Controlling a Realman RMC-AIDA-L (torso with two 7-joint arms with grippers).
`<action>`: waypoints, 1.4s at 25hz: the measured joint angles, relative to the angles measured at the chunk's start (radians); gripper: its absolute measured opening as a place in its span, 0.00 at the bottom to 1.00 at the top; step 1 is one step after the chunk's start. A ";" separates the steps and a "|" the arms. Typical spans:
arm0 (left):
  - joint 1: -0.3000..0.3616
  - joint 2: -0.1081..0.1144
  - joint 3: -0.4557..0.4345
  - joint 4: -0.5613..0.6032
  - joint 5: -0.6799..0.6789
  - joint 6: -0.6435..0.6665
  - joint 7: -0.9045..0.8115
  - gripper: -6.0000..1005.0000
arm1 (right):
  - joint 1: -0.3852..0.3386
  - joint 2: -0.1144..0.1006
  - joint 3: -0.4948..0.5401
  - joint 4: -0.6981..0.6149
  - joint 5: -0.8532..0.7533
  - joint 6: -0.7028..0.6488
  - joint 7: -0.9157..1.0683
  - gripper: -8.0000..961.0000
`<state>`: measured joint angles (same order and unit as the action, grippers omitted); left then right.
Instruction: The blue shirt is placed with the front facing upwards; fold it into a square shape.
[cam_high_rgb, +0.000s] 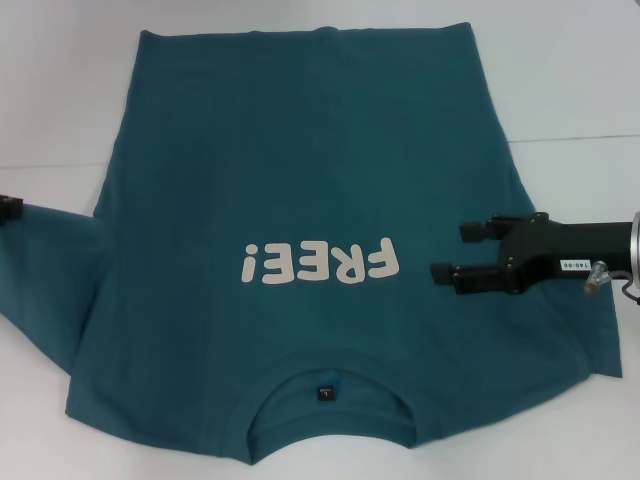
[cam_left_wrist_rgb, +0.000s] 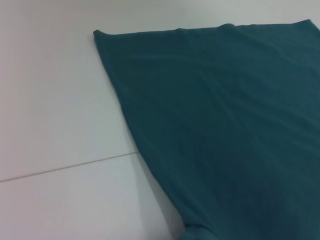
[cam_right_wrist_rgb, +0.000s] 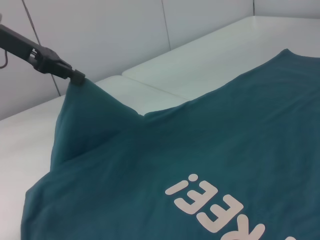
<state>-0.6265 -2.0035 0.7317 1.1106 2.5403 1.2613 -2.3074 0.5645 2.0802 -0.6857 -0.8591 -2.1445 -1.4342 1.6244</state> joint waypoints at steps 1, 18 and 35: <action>-0.002 0.000 0.000 0.012 0.000 0.014 -0.006 0.02 | 0.000 0.000 0.000 0.000 0.000 0.000 0.000 0.95; -0.080 0.002 0.001 0.056 0.127 0.108 -0.041 0.02 | -0.001 0.000 -0.003 0.005 -0.004 -0.002 0.000 0.95; -0.114 0.006 0.055 0.157 0.158 0.197 -0.092 0.03 | -0.002 -0.004 -0.005 0.010 -0.006 0.003 0.000 0.95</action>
<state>-0.7403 -1.9975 0.7864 1.2672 2.6979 1.4581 -2.3994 0.5629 2.0758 -0.6907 -0.8491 -2.1507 -1.4308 1.6244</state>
